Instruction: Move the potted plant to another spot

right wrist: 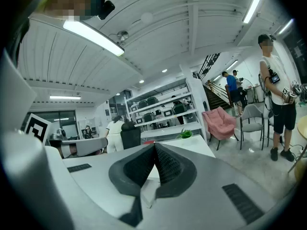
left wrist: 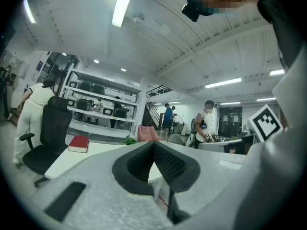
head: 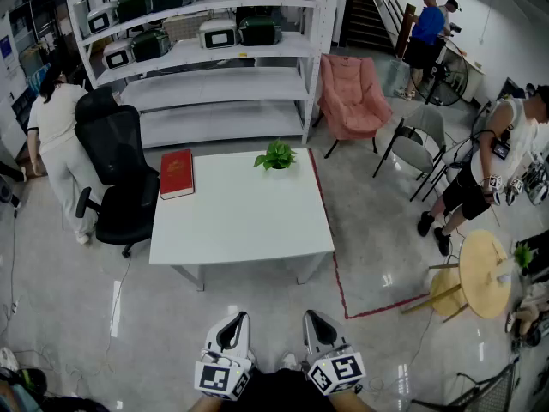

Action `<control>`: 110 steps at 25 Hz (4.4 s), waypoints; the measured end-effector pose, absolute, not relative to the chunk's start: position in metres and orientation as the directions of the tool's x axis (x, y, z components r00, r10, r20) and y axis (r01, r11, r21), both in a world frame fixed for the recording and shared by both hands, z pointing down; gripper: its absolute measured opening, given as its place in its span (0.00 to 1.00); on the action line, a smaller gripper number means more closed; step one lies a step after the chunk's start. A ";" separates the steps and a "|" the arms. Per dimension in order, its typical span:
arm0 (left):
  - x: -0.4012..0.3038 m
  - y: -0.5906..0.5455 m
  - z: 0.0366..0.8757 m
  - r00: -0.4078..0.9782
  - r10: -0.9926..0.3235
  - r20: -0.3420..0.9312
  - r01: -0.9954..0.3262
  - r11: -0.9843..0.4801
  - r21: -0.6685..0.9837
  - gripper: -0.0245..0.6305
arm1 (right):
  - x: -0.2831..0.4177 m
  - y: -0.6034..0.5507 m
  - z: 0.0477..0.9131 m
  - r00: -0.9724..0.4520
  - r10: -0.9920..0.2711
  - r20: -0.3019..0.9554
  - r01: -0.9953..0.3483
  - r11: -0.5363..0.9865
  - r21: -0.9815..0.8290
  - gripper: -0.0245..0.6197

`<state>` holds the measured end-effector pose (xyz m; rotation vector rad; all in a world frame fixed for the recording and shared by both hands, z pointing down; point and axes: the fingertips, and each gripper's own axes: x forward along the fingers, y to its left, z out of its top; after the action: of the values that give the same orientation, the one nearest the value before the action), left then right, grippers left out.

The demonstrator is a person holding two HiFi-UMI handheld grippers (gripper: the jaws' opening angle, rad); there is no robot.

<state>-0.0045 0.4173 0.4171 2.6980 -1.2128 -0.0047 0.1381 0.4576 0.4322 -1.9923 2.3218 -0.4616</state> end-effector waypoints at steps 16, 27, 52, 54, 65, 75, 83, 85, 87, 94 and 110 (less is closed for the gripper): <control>0.012 0.434 0.412 0.658 -0.750 0.067 -0.749 -0.642 0.163 0.06 | 0.152 0.474 0.428 -0.201 -0.970 0.136 -0.949 0.159 -0.272 0.05; 0.034 0.452 0.419 0.605 -0.793 0.073 -0.793 -0.592 0.147 0.06 | 0.192 0.488 0.440 -0.231 -0.965 0.127 -0.937 0.185 -0.297 0.05; 0.049 0.308 0.437 0.604 -0.792 0.087 -0.790 -0.580 0.201 0.06 | 0.213 0.351 0.450 -0.260 -0.956 0.138 -0.935 0.213 -0.283 0.05; 0.049 0.280 0.433 0.618 -0.782 0.080 -0.778 -0.594 0.205 0.06 | 0.211 0.327 0.449 -0.251 -0.957 0.145 -0.938 0.203 -0.280 0.05; 0.028 0.136 0.431 0.691 -0.718 0.081 -0.714 -0.662 0.229 0.06 | 0.178 0.182 0.457 -0.225 -0.956 0.190 -0.939 0.160 -0.306 0.05; 0.003 0.069 0.436 0.733 -0.674 0.087 -0.671 -0.696 0.255 0.06 | 0.146 0.113 0.466 -0.219 -0.939 0.265 -0.955 0.150 -0.256 0.05; 0.000 0.048 0.444 0.726 -0.680 0.100 -0.676 -0.680 0.286 0.06 | 0.143 0.075 0.469 -0.247 -0.927 0.282 -0.956 0.186 -0.225 0.05; 0.001 0.040 0.445 0.722 -0.684 0.101 -0.680 -0.676 0.285 0.06 | 0.144 0.065 0.471 -0.257 -0.925 0.279 -0.955 0.198 -0.223 0.05; 0.004 0.032 0.446 0.717 -0.690 0.102 -0.686 -0.672 0.280 0.06 | 0.147 0.055 0.473 -0.268 -0.922 0.281 -0.952 0.208 -0.223 0.05; 0.023 -0.002 0.444 0.687 -0.719 0.107 -0.715 -0.643 0.275 0.06 | 0.168 0.013 0.479 -0.304 -0.902 0.306 -0.949 0.260 -0.177 0.05; 0.069 -0.069 0.458 0.676 -0.721 0.152 -0.730 -0.629 0.268 0.06 | 0.218 -0.074 0.537 -0.322 -0.766 0.556 -0.894 0.440 0.089 0.05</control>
<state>0.0691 -0.0685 0.4575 2.5849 -1.1518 0.0435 0.2182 -0.0740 0.5374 -1.9761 3.0815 -0.4518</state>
